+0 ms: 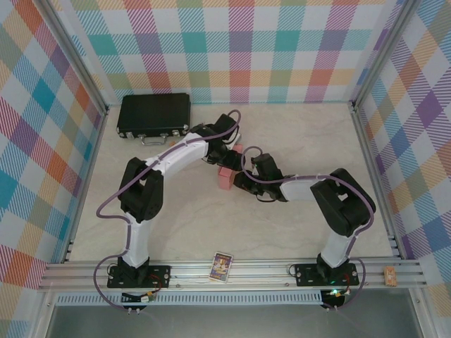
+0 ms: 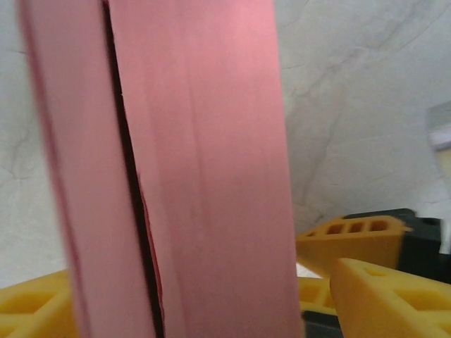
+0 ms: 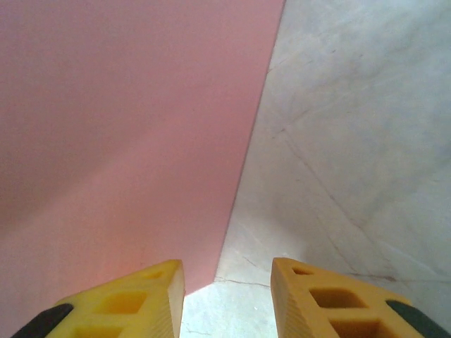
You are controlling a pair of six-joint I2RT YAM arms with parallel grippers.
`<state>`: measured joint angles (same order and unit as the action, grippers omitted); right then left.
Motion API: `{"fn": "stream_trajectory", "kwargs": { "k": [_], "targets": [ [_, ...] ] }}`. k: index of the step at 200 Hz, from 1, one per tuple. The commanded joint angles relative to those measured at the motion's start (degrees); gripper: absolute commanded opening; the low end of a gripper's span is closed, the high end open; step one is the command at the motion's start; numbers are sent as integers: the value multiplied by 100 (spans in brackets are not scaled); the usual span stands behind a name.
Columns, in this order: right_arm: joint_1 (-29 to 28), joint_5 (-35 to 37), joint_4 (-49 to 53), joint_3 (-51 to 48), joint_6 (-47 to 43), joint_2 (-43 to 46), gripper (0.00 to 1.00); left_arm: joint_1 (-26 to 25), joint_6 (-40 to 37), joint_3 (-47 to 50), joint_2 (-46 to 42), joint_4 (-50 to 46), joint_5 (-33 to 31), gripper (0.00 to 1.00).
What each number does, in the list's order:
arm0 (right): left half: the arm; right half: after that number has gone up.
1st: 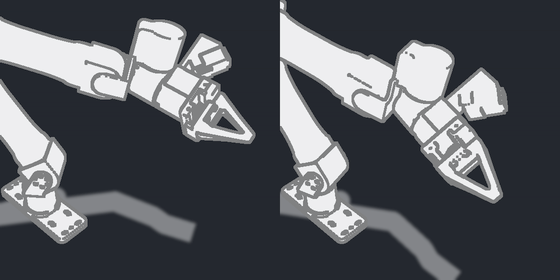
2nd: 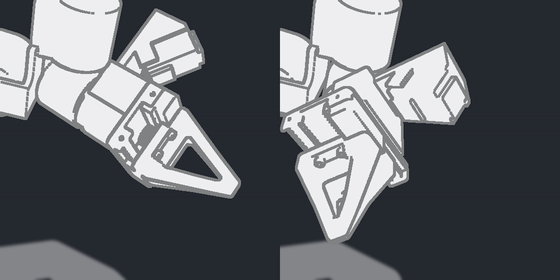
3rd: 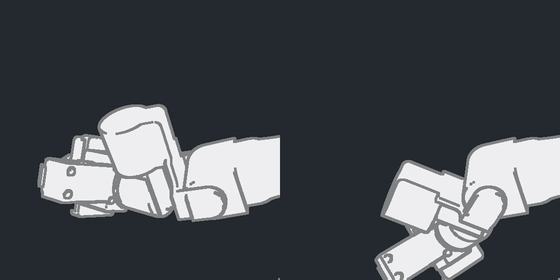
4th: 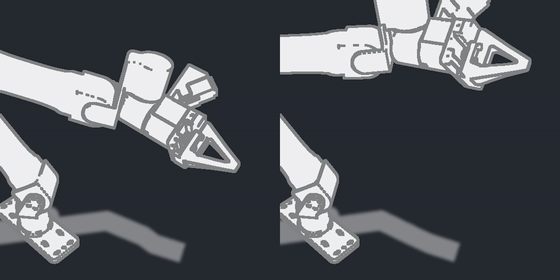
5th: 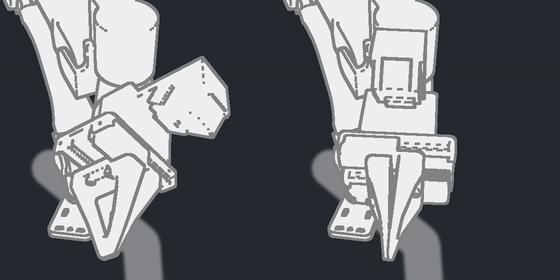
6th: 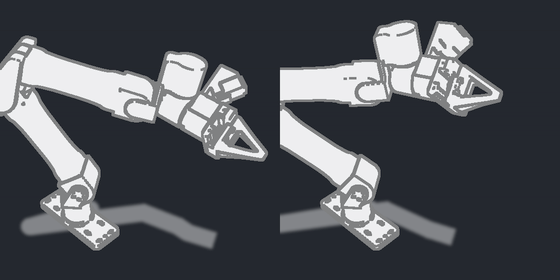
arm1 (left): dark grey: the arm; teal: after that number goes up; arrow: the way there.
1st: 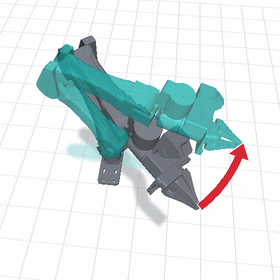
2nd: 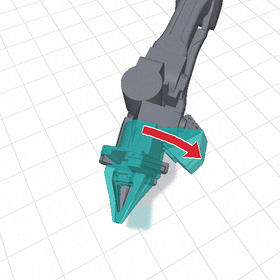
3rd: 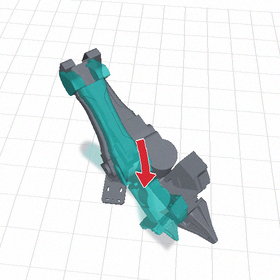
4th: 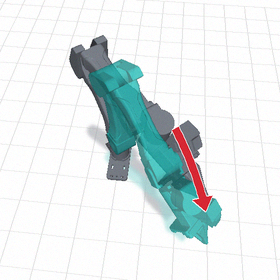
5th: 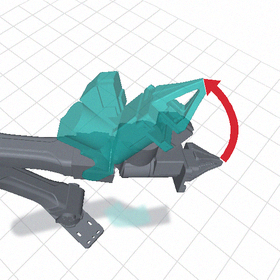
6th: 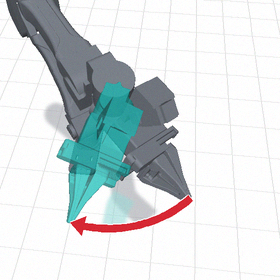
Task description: Fold the paper box
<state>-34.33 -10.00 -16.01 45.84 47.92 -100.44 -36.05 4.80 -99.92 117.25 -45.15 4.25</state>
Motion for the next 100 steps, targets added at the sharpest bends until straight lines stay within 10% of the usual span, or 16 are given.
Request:
{"fn": "stream_trajectory", "kwargs": {
  "k": [1, 100],
  "targets": [
    [75, 401, 586, -73, -264, 483, 38, -89, -333, -162, 77, -372, -480, 78],
    [1360, 509, 1927, -511, -1069, 1948, 42, -401, -1401, -221, 69, -565, -1005, 56]
  ]
}}
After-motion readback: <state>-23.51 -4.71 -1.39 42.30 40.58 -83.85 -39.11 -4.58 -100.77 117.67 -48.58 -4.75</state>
